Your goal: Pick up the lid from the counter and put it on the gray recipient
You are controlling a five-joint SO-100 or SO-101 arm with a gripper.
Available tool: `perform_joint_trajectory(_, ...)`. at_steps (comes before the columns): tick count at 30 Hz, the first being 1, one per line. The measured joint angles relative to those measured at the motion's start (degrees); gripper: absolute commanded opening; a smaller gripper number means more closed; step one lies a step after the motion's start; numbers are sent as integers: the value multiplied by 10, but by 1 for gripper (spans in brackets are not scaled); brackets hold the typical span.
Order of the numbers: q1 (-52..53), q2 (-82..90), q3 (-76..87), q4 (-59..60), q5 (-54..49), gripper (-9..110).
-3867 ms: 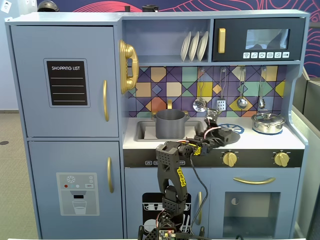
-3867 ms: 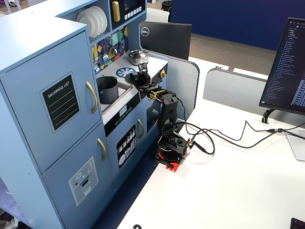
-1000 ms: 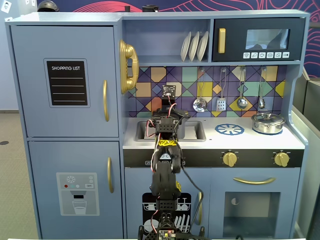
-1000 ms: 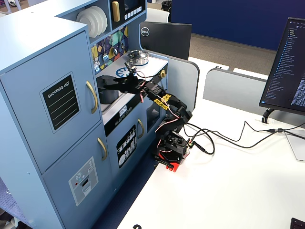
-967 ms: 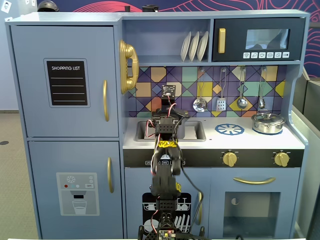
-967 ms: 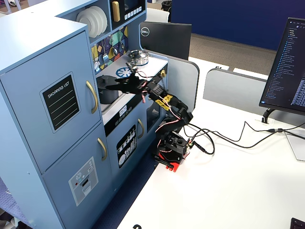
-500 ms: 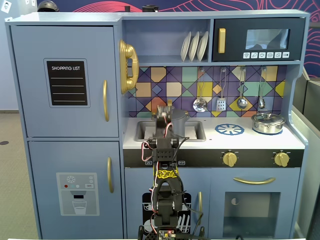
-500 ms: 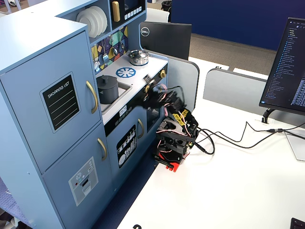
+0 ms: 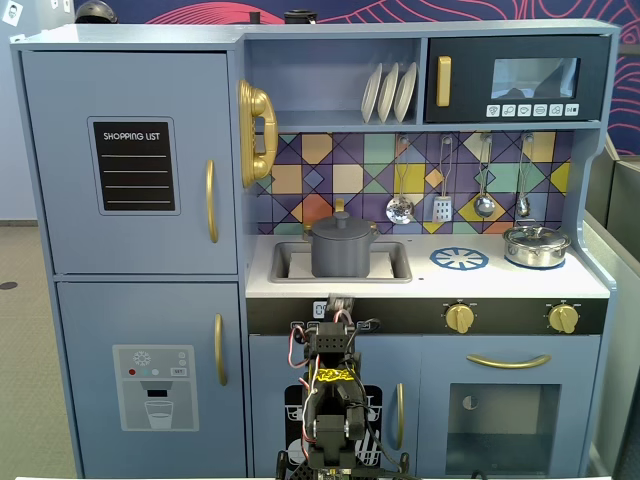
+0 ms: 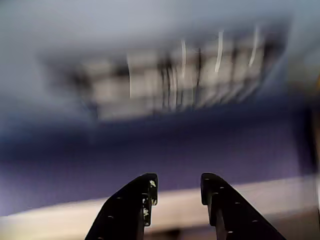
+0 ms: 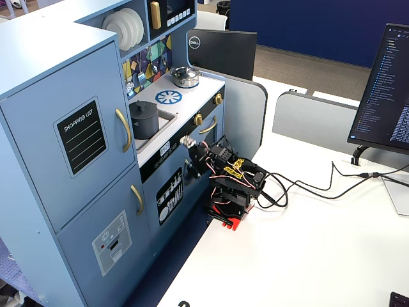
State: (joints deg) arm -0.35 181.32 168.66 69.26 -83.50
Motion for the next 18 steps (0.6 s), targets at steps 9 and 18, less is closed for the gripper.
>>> perform_joint_trajectory(9, 0, 11, 31, 76, -16, 1)
perform_joint_trajectory(18, 7, 11, 31, 80, -28, 4)
